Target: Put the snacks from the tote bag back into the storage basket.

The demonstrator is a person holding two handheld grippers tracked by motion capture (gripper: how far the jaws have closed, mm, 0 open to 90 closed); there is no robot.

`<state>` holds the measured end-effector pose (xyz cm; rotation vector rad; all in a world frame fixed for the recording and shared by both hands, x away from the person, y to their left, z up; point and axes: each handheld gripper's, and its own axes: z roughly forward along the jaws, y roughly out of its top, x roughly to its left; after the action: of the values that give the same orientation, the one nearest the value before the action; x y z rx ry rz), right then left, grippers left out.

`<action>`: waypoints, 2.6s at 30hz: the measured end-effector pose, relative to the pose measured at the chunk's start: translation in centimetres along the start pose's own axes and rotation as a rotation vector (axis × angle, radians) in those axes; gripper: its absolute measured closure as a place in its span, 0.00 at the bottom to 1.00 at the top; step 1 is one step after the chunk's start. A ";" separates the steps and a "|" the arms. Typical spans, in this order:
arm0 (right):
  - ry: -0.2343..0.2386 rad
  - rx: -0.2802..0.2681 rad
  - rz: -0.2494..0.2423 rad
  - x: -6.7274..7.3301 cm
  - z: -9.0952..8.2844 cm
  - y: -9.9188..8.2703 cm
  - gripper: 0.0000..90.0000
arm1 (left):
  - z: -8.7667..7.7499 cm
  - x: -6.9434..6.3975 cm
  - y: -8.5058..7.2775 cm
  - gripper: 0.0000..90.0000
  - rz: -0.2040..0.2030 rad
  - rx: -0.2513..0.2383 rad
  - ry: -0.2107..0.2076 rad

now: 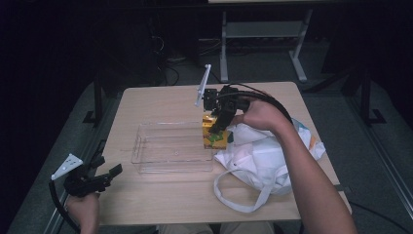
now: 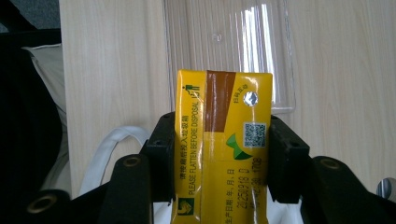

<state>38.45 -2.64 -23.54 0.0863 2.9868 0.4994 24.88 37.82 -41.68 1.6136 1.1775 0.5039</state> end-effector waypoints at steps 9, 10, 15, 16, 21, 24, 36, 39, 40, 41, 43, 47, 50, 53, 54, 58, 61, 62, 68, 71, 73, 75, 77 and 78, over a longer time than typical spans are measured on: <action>0.013 0.004 -0.018 -0.1 0.8 1.5 0.58 | 0.0 0.0 0.0 0.14 -0.003 -0.002 -0.001; 0.015 0.008 -0.016 -0.1 0.8 1.6 0.58 | 0.0 0.0 0.0 0.14 -0.001 -0.002 -0.001; 0.018 0.013 -0.025 -0.1 1.3 2.2 0.58 | -0.1 0.0 0.0 0.14 -0.002 -0.003 -0.001; 0.018 0.014 -0.024 -0.1 1.4 2.3 0.58 | -0.1 0.0 0.0 0.14 -0.002 -0.003 -0.002; 0.023 0.018 -0.028 -0.2 1.9 2.8 0.58 | 0.0 0.0 0.0 0.14 -0.003 -0.005 -0.001; 0.034 0.019 -0.031 -0.2 2.3 3.2 0.58 | -0.1 0.0 0.0 0.14 -0.002 -0.004 0.000; 0.039 0.024 -0.038 -0.5 3.3 3.8 0.58 | -0.1 0.0 0.0 0.14 0.001 -0.004 0.000; 0.042 0.027 -0.037 -0.4 3.6 3.9 0.58 | -0.1 0.0 0.0 0.14 0.002 -0.004 0.000; 0.043 0.026 -0.040 -0.4 3.7 4.0 0.58 | -0.1 0.0 0.0 0.14 0.002 -0.004 0.001; 0.043 0.026 -0.041 -0.4 3.7 4.1 0.58 | -0.1 0.0 0.0 0.14 0.001 -0.004 0.001; 0.046 0.031 -0.040 -0.4 3.9 4.2 0.58 | -0.1 0.1 0.0 0.14 0.002 -0.006 0.001; 0.046 0.034 -0.038 -0.4 4.0 4.3 0.58 | -0.1 0.1 0.1 0.14 0.003 -0.006 0.001; 0.047 0.035 -0.038 -0.5 4.2 4.3 0.58 | -0.1 0.1 0.1 0.14 0.004 -0.006 0.001; 0.045 0.036 -0.039 -0.5 4.2 4.4 0.58 | -0.1 0.1 0.1 0.14 0.004 -0.008 0.000; 0.044 0.036 -0.040 -0.5 4.2 4.4 0.58 | -0.1 0.1 0.1 0.14 0.004 -0.008 0.001; 0.044 0.035 -0.039 -0.5 4.2 4.3 0.58 | -0.1 0.1 0.0 0.14 0.001 -0.006 -0.003; 0.045 0.035 -0.038 -0.5 4.3 4.3 0.58 | -0.1 0.1 0.1 0.14 0.004 -0.005 -0.003; 0.042 0.035 -0.037 -0.5 4.4 4.4 0.58 | -0.1 0.1 0.1 0.14 0.004 -0.006 -0.003; 0.050 0.038 -0.038 -0.5 4.8 4.5 0.58 | -0.1 0.2 0.1 0.14 0.010 -0.003 -0.002; 0.052 0.040 -0.038 -0.5 4.9 4.6 0.58 | -0.1 0.2 0.1 0.14 0.009 -0.004 -0.002; 0.053 0.039 -0.041 -0.5 5.0 4.7 0.58 | -0.1 0.2 0.1 0.14 0.009 -0.003 -0.002; 0.054 0.039 -0.044 -0.5 5.2 4.7 0.58 | -0.2 0.2 0.1 0.14 0.011 -0.002 -0.001; 0.053 0.041 -0.044 -0.5 5.2 4.8 0.58 | -0.2 0.2 0.1 0.14 0.011 -0.002 -0.001; 0.053 0.041 -0.046 -0.5 5.2 4.8 0.58 | -0.2 0.2 0.1 0.14 0.010 -0.004 -0.001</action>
<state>39.72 3.51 -26.86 0.0084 3.0437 0.4416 24.85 38.06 -41.59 1.6171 1.1679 0.5114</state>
